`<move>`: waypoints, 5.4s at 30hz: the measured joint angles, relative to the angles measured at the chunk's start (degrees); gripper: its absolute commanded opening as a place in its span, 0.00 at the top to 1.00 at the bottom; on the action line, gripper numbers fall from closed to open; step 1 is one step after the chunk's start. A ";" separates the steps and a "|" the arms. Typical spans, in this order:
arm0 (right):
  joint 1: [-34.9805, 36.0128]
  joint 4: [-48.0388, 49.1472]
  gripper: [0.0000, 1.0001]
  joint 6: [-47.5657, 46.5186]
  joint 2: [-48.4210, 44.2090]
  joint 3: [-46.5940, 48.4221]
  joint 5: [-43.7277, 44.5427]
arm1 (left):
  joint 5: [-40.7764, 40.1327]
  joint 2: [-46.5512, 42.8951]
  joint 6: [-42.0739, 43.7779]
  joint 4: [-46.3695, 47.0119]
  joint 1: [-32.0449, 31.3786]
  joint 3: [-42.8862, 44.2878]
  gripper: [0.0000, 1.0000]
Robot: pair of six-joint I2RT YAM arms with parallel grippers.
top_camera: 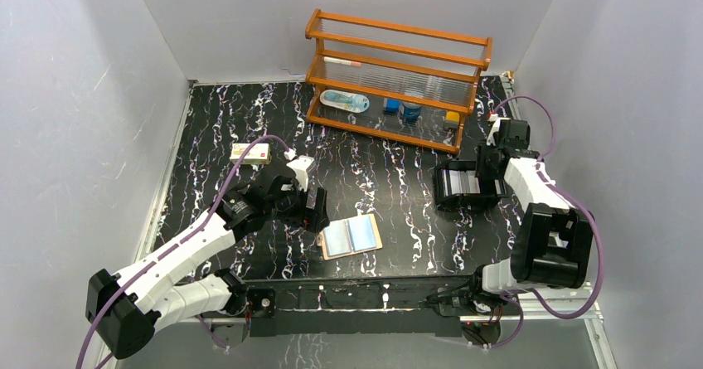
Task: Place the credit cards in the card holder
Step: Pick up the credit card from the storage box, then insert the credit card into the card holder.
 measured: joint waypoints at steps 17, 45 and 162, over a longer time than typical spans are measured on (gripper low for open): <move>11.78 -0.02 0.30 -4.59 1.60 0.00 25.16 | 0.74 0.13 0.00 0.00 0.00 0.00 0.06; 12.28 3.98 0.43 -10.27 7.72 -0.57 38.84 | 1.09 0.13 0.02 0.02 0.00 0.00 0.06; 34.34 -7.15 1.00 14.95 -11.30 8.11 12.79 | 1.70 1.97 -11.26 5.03 0.00 -4.24 0.90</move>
